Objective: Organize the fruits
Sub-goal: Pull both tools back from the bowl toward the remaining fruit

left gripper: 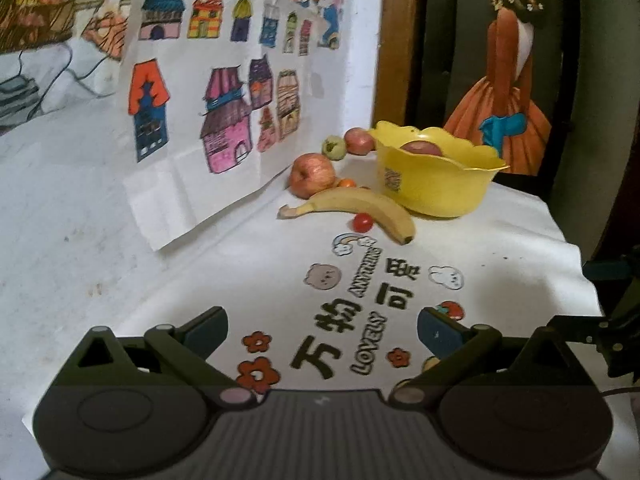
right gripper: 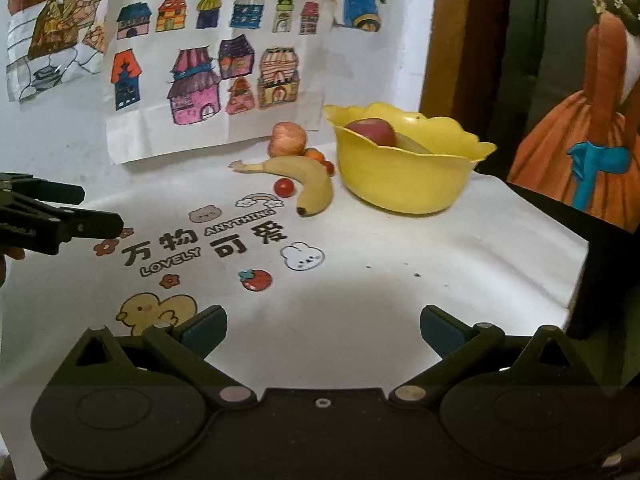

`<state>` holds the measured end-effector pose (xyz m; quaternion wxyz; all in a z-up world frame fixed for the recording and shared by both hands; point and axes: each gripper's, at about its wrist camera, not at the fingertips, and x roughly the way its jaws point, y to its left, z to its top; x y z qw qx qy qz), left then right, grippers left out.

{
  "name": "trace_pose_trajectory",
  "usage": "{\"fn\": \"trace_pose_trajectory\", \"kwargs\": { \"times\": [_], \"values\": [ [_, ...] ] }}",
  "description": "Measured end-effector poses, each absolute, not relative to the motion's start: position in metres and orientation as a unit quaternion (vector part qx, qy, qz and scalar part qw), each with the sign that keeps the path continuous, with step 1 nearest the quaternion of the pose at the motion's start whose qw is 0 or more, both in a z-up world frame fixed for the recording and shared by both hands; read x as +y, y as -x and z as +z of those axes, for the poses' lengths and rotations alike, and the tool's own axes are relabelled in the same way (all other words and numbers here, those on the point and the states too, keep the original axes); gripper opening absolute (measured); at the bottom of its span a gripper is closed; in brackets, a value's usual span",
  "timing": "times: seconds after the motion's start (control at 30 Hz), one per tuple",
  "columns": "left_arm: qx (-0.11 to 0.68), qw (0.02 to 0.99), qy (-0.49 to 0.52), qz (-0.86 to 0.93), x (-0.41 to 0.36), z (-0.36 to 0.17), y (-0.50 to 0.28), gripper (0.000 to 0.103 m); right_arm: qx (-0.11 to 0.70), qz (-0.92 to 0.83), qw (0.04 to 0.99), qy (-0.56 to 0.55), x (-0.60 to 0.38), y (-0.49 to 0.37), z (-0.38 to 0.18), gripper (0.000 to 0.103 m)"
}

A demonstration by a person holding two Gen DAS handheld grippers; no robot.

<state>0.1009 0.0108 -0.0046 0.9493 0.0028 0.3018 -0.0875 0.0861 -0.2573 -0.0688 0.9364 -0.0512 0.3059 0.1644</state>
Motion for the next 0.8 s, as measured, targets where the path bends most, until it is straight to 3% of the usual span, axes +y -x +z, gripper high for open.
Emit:
{"fn": "trace_pose_trajectory", "kwargs": {
  "times": [0.8],
  "values": [
    [0.290,0.955,-0.007,-0.066,0.010,-0.008,-0.199,0.103,0.304,0.184,0.933,0.061,-0.230,-0.205,-0.077,0.100]
  ]
}}
